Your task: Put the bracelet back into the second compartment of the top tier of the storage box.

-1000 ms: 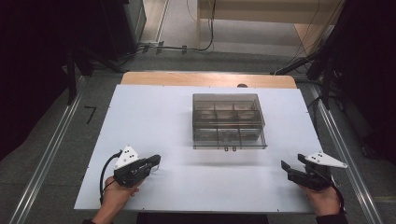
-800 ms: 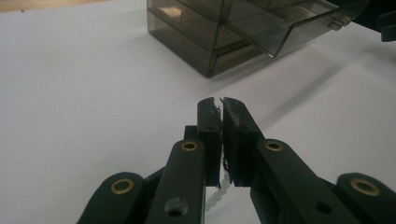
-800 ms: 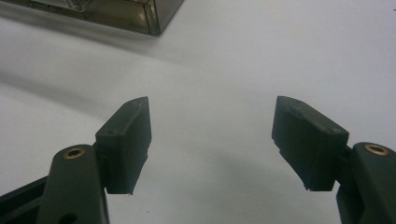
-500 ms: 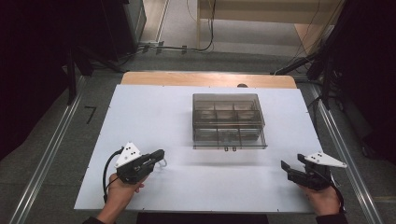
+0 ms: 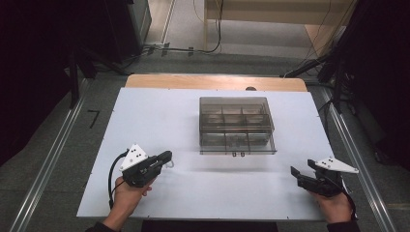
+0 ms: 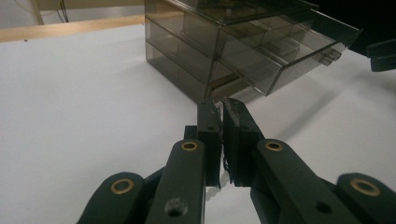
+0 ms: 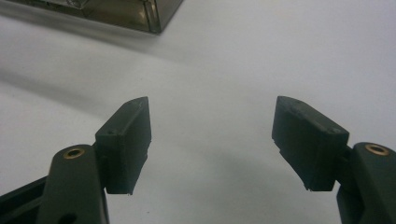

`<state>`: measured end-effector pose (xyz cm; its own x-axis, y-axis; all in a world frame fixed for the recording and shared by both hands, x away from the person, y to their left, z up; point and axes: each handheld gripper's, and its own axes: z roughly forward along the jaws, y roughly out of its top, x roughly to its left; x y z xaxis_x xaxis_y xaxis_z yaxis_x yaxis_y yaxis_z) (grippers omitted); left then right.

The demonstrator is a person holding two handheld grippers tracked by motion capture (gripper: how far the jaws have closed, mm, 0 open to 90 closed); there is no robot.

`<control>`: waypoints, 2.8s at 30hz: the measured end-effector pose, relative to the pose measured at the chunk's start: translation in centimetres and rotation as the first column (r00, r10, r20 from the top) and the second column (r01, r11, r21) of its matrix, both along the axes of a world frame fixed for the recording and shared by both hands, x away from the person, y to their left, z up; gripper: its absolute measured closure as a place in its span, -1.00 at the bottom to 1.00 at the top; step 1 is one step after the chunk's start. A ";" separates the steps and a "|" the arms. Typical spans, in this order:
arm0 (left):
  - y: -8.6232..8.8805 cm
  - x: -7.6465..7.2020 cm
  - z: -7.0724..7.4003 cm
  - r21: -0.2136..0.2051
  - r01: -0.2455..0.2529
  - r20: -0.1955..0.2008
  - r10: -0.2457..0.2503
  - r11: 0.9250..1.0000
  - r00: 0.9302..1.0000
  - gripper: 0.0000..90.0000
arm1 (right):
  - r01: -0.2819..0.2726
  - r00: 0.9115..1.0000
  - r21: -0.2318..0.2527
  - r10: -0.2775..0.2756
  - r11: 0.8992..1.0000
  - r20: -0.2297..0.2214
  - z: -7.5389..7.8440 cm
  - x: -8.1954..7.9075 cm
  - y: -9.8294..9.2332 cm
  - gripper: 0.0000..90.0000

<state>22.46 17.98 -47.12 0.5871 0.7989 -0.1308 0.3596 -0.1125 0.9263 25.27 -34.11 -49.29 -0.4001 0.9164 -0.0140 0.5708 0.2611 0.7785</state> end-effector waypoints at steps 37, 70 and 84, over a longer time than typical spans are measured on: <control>-3.2 2.1 2.2 -0.043 0.001 0.044 0.001 0.999 0.999 0.92 | -0.011 1.000 -0.006 0.011 1.000 0.001 -0.1 0.1 0.0 -0.41; -5.8 3.6 3.2 -0.064 0.026 0.066 -0.022 0.998 0.998 0.92 | -0.012 1.000 -0.004 0.012 1.000 -0.006 -0.1 0.1 0.0 -0.41; -6.8 4.1 3.6 -0.069 0.039 0.074 -0.034 0.997 0.997 0.92 | -0.014 1.000 -0.007 0.014 1.000 -0.009 -0.2 0.2 0.0 -0.41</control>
<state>26.59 11.15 -43.53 0.6259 0.7669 -0.1421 0.2876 -0.0576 0.9560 25.46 -34.08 -49.48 -0.4131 0.9106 -0.0165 0.5743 0.2745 0.7713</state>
